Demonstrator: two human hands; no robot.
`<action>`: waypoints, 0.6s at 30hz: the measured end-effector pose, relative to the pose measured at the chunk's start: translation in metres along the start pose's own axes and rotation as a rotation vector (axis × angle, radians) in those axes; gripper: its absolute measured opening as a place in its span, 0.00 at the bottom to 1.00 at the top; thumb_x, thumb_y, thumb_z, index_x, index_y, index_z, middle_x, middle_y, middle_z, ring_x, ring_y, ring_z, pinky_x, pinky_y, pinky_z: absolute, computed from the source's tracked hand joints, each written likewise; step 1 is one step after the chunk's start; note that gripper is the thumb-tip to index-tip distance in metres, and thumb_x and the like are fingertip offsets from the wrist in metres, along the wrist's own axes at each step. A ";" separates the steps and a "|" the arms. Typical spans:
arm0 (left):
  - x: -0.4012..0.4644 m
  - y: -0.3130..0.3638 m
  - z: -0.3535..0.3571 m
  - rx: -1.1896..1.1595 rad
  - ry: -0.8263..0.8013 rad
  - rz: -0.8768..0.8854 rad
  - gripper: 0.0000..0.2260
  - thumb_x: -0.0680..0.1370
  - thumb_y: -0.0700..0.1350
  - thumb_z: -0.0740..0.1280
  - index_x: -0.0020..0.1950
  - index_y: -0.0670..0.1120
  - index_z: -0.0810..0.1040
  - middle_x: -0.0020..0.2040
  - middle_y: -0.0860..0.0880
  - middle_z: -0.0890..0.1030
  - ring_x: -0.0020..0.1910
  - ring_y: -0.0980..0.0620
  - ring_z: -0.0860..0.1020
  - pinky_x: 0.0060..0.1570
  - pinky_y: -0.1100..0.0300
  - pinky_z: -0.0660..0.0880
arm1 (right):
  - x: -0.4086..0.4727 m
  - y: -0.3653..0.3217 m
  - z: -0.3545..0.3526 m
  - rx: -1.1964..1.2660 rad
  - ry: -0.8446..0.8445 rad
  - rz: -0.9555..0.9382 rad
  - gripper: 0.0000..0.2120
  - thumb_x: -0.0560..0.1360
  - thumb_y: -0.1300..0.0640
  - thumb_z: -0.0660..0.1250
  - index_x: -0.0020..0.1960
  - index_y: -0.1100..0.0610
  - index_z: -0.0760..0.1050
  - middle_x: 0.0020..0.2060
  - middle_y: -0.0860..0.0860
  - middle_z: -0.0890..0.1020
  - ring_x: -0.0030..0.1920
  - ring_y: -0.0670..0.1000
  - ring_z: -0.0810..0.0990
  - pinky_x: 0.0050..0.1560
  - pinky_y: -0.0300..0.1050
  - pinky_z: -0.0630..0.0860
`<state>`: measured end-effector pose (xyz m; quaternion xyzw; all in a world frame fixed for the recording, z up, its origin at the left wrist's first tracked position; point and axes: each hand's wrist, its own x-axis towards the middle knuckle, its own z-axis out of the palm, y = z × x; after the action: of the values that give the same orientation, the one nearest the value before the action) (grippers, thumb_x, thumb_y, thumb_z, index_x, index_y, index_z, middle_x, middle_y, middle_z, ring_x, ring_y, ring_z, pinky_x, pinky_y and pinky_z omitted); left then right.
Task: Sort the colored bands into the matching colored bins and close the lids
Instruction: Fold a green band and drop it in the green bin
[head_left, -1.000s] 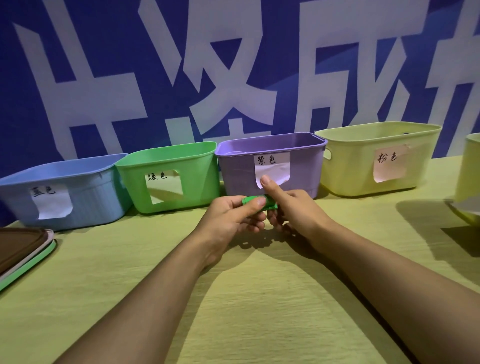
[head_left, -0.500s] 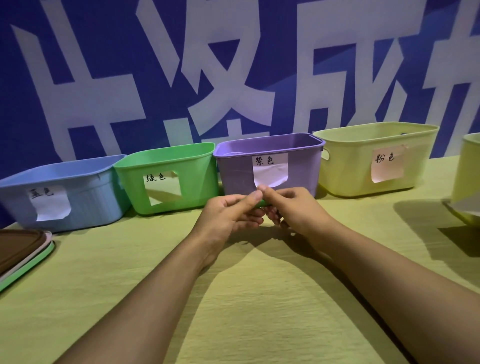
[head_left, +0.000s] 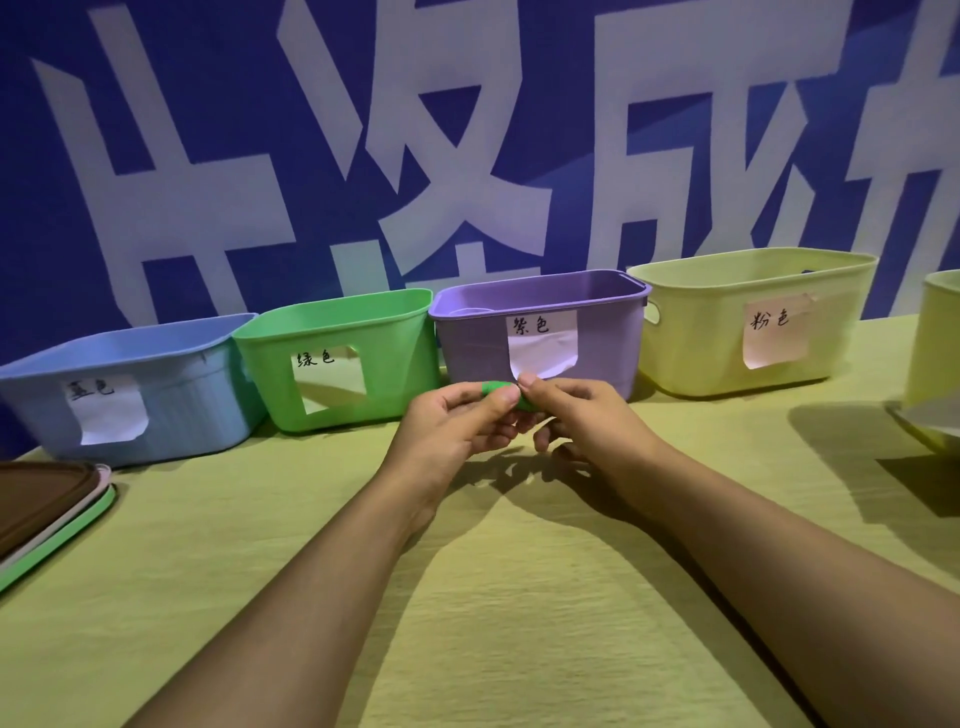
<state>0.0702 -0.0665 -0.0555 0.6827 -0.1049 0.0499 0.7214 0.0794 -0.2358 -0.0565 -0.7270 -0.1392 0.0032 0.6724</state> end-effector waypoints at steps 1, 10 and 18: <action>0.000 0.000 -0.001 0.000 0.022 0.000 0.13 0.76 0.48 0.74 0.55 0.41 0.84 0.45 0.45 0.88 0.43 0.52 0.84 0.47 0.61 0.80 | 0.000 0.000 0.000 0.030 -0.004 0.013 0.19 0.79 0.41 0.68 0.51 0.58 0.84 0.44 0.50 0.87 0.39 0.50 0.77 0.42 0.50 0.69; -0.001 0.000 0.012 -0.312 0.007 0.003 0.14 0.73 0.48 0.72 0.54 0.42 0.83 0.46 0.45 0.85 0.44 0.52 0.83 0.43 0.62 0.80 | -0.004 -0.004 0.017 0.499 -0.089 0.134 0.19 0.82 0.46 0.66 0.63 0.59 0.81 0.49 0.52 0.84 0.35 0.43 0.75 0.33 0.37 0.67; 0.004 -0.007 0.006 -0.226 0.118 0.029 0.11 0.79 0.42 0.71 0.59 0.38 0.82 0.51 0.42 0.87 0.51 0.47 0.86 0.60 0.56 0.80 | -0.004 0.000 0.022 0.030 0.068 -0.021 0.20 0.82 0.41 0.63 0.55 0.56 0.83 0.48 0.52 0.87 0.35 0.46 0.79 0.33 0.47 0.77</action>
<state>0.0755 -0.0727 -0.0611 0.5914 -0.0771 0.0881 0.7979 0.0714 -0.2152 -0.0593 -0.7149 -0.1238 -0.0261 0.6877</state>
